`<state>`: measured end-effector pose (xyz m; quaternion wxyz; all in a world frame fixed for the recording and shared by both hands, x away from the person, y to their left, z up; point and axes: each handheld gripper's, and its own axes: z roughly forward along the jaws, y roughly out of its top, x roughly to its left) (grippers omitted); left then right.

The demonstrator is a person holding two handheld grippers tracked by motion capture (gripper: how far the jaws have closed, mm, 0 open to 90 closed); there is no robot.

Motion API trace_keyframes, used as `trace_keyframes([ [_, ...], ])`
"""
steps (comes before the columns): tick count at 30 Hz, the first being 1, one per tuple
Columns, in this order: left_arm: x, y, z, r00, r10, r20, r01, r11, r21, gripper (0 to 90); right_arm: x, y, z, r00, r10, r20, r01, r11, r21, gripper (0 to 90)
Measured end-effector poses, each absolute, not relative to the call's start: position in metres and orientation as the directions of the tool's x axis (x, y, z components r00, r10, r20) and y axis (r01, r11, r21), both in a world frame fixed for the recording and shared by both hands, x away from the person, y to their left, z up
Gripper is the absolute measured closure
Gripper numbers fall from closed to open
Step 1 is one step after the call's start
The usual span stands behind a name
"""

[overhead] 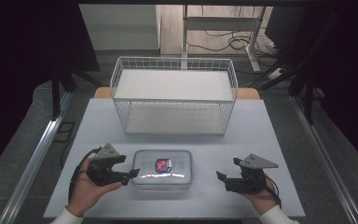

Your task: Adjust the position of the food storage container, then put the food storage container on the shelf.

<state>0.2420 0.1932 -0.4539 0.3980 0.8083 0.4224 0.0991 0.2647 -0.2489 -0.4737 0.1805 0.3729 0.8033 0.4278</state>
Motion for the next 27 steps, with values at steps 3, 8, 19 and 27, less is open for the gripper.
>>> trace_keyframes([
  [3,0.242,0.200,-0.455,0.611,0.767,-0.196,0.610,-0.299,0.734,25.3,0.264,-0.247,-0.474,-0.668,0.743,0.032,0.443,0.362,0.820,16.7],
  [8,0.243,0.205,-0.456,0.599,0.772,-0.212,0.617,-0.277,0.737,24.8,0.265,-0.244,-0.474,-0.697,0.715,0.055,0.450,0.376,0.810,16.0],
  [19,0.244,0.208,-0.459,0.586,0.772,-0.246,0.630,-0.244,0.737,19.9,0.266,-0.237,-0.469,-0.708,0.693,0.135,0.483,0.336,0.809,15.9],
  [27,0.252,0.221,-0.466,0.551,0.766,-0.330,0.674,-0.176,0.717,18.7,0.271,-0.233,-0.469,-0.706,0.681,0.192,0.518,0.312,0.796,15.9],
])
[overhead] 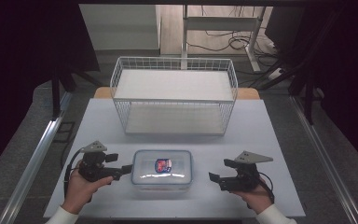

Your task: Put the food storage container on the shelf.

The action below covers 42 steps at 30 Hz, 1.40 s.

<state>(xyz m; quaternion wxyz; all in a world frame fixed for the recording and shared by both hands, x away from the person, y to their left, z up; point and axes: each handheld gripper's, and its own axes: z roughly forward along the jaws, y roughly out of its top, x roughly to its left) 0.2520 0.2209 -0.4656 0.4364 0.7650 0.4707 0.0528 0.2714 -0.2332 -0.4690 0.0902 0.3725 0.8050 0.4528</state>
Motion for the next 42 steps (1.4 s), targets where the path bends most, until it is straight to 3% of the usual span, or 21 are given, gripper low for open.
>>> trace_keyframes([
  [6,0.258,0.229,-0.474,0.526,0.771,-0.359,0.694,-0.144,0.706,18.9,0.279,-0.222,-0.472,-0.719,0.660,0.218,0.530,0.318,0.786,15.4],
  [8,0.263,0.232,-0.482,0.511,0.754,-0.413,0.721,-0.114,0.684,18.9,0.284,-0.216,-0.474,-0.722,0.652,0.231,0.536,0.317,0.782,15.0],
  [20,0.279,0.219,-0.499,0.485,0.692,-0.535,0.794,-0.092,0.601,21.2,0.301,-0.199,-0.481,-0.699,0.621,0.354,0.614,0.268,0.743,13.8],
  [35,0.293,0.209,-0.517,0.450,0.612,-0.651,0.852,-0.076,0.518,19.2,0.321,-0.170,-0.500,-0.621,0.572,0.536,0.748,0.226,0.624,13.6],
  [42,0.296,0.211,-0.524,0.425,0.577,-0.697,0.870,-0.049,0.490,20.3,0.325,-0.164,-0.508,-0.595,0.564,0.572,0.779,0.231,0.583,13.4],
])
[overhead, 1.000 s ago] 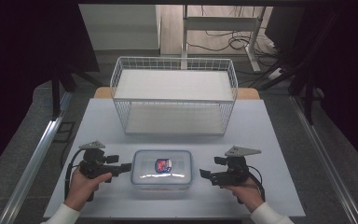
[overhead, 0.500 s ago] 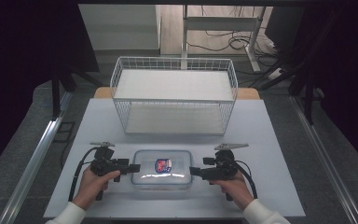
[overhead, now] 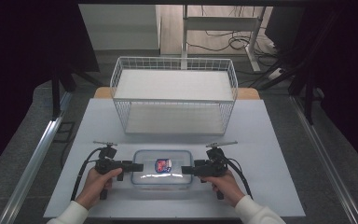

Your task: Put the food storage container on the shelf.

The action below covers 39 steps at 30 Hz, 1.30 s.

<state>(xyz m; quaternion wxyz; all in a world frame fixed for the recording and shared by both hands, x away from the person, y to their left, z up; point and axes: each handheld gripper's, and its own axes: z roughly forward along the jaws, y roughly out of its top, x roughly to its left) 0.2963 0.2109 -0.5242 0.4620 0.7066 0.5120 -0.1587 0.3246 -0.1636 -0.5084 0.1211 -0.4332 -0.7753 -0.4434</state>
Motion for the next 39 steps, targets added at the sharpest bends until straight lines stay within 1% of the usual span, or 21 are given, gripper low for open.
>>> trace_keyframes([
  [5,0.296,0.208,-0.525,0.427,0.564,-0.707,0.873,-0.052,0.485,24.1,0.326,-0.161,-0.512,-0.568,0.558,0.605,0.805,0.224,0.550,15.1],
  [7,0.296,0.210,-0.525,0.422,0.561,-0.712,0.873,-0.039,0.486,26.8,0.327,-0.162,-0.512,-0.562,0.547,0.620,0.811,0.219,0.542,19.5],
  [8,0.296,0.210,-0.525,0.422,0.561,-0.712,0.873,-0.039,0.486,29.2,0.327,-0.162,-0.512,-0.562,0.547,0.620,0.811,0.219,0.542,19.5],
  [9,0.295,0.214,-0.524,0.402,0.545,-0.736,0.879,-0.003,0.477,30.7,0.326,-0.162,-0.512,-0.552,0.540,0.635,0.820,0.213,0.532,21.9],
  [10,0.294,0.214,-0.522,0.404,0.548,-0.733,0.876,-0.001,0.482,31.6,0.326,-0.162,-0.512,-0.546,0.544,0.638,0.824,0.211,0.526,23.3],
  [13,0.290,0.213,-0.520,0.404,0.581,-0.706,0.872,-0.010,0.490,38.2,0.326,-0.167,-0.509,-0.518,0.548,0.657,0.840,0.179,0.512,33.0],
  [15,0.289,0.213,-0.519,0.407,0.582,-0.704,0.871,-0.013,0.492,38.6,0.325,-0.168,-0.507,-0.487,0.557,0.673,0.857,0.156,0.491,37.3],
  [21,0.282,0.214,-0.513,0.416,0.588,-0.693,0.862,-0.012,0.507,43.5,0.321,-0.171,-0.503,-0.459,0.559,0.690,0.869,0.123,0.479,43.9],
  [28,0.277,0.215,-0.508,0.417,0.594,-0.688,0.858,-0.006,0.514,46.9,0.316,-0.173,-0.498,-0.430,0.564,0.705,0.882,0.096,0.461,48.6],
  [39,0.274,0.218,-0.499,0.436,0.594,-0.676,0.840,0.001,0.543,50.2,0.312,-0.171,-0.490,-0.454,0.571,0.684,0.866,0.102,0.489,49.4],
])
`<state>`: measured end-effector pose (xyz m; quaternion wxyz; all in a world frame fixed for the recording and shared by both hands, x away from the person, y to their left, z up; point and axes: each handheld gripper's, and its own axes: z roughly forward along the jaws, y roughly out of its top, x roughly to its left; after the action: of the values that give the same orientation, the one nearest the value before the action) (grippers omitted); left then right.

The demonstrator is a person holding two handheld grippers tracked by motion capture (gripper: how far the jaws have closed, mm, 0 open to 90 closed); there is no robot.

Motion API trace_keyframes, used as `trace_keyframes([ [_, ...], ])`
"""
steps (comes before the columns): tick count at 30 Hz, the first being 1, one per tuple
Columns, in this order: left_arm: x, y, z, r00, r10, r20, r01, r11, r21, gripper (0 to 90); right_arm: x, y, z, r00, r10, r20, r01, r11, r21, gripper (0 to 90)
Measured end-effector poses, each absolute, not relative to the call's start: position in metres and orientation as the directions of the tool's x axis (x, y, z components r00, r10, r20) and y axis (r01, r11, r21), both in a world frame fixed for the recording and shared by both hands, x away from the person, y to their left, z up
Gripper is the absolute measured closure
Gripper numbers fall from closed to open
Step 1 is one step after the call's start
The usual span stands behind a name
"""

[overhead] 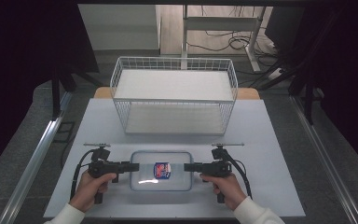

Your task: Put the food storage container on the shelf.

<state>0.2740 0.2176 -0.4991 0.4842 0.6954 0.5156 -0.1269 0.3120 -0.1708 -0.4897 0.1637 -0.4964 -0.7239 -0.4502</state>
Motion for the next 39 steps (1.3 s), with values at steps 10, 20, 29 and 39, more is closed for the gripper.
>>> trace_keyframes([
  [10,0.276,0.215,-0.494,0.449,0.598,-0.664,0.830,-0.004,0.557,50.8,0.315,-0.174,-0.485,-0.463,0.572,0.677,0.857,0.093,0.507,49.7],
  [20,0.284,0.212,-0.487,0.464,0.595,-0.656,0.819,-0.007,0.573,52.1,0.321,-0.178,-0.479,-0.467,0.571,0.675,0.848,0.074,0.525,49.7],
  [29,0.297,0.208,-0.477,0.481,0.595,-0.644,0.804,-0.006,0.595,52.2,0.331,-0.181,-0.468,-0.485,0.571,0.662,0.831,0.067,0.552,49.8],
  [39,0.329,0.203,-0.477,0.490,0.592,-0.640,0.795,-0.002,0.607,52.3,0.359,-0.186,-0.464,-0.516,0.579,0.631,0.804,0.073,0.591,49.8],
])
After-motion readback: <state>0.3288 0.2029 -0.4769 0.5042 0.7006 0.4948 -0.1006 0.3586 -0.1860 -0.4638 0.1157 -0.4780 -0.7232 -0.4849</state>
